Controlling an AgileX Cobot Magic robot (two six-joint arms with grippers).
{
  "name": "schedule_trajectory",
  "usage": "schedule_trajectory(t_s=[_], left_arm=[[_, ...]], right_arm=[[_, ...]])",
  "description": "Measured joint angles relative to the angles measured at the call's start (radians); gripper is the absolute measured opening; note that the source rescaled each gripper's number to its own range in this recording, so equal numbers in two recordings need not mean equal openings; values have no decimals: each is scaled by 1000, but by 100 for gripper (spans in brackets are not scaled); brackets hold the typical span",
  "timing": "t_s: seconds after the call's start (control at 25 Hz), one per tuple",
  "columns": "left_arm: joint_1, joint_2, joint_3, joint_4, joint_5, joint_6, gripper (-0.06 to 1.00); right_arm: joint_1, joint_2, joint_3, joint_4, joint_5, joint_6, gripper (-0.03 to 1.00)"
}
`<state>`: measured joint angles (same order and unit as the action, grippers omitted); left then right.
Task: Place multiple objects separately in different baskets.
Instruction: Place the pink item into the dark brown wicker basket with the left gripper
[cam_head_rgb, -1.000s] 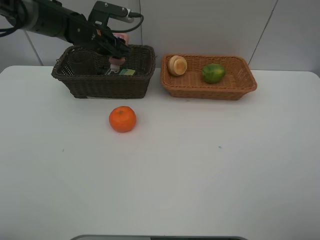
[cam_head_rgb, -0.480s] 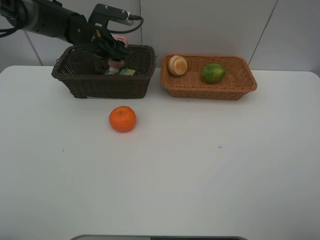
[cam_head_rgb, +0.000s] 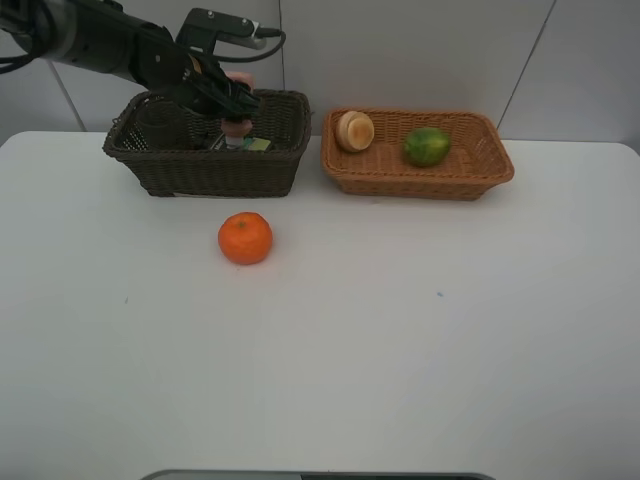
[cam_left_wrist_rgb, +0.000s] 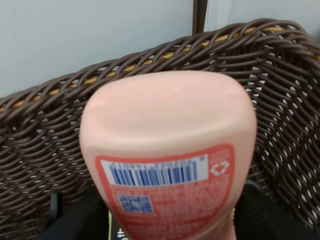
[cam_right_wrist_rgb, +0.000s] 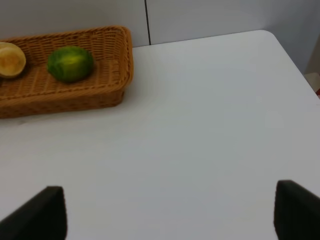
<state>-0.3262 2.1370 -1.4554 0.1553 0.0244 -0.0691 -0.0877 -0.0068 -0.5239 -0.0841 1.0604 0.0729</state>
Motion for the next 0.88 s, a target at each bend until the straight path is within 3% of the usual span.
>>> schedule_trajectory(t_s=[0.48,0.56,0.68,0.88], left_arm=[[0,-9,0,-3,28,0,64],[0,-10,0,-4,29,0,72],[0,-16,0,-10,49,0,96],[0,-33,0,-11,84,0,100]], right_arm=[[0,0,0,0,0,0,75],[0,0,0,0,0,0,75],[0,0,0,0,0,0,75],[0,0,0,0,0,0,75]])
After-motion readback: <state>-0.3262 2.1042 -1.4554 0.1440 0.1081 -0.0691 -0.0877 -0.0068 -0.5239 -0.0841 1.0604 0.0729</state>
